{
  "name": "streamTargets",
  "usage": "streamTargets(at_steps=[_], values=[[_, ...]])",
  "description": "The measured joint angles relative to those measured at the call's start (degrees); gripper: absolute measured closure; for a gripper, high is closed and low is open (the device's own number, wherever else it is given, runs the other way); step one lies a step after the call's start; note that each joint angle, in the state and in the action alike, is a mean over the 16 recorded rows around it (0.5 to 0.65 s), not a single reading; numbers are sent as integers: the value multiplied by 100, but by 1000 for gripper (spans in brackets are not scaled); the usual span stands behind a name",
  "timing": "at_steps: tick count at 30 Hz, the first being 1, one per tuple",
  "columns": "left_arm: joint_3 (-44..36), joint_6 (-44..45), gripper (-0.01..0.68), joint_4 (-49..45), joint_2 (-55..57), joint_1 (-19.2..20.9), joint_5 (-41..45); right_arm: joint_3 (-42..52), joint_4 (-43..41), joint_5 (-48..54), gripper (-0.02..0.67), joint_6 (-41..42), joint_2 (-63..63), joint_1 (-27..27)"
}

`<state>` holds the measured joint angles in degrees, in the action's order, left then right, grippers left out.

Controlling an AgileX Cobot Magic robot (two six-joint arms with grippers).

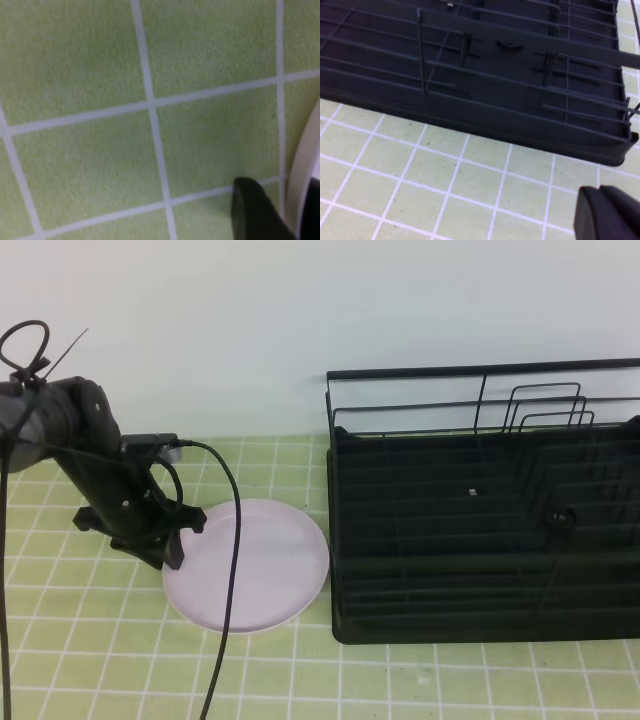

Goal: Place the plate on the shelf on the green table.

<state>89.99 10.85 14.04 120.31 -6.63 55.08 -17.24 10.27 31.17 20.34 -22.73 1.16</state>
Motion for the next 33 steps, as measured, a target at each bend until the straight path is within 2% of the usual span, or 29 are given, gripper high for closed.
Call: streamTargets(at_steps=[5,9,20,24,27,33], values=[[0,46,634,-132,0,0,3,0,0,0,650,0,0,0],[0,117,656,-228,0,0,54,0,0,0,650,0,0,0],[-4,91,511,-387,0,0,54,0,0,-2,650,0,0,0],[-7,21,491,-368,0,0,6,0,0,-5,650,0,0,0],[-9,-34,514,-356,0,0,-27,0,0,-7,650,0,0,0],[-11,-64,608,-302,-3,0,-62,0,0,-13,650,0,0,0]])
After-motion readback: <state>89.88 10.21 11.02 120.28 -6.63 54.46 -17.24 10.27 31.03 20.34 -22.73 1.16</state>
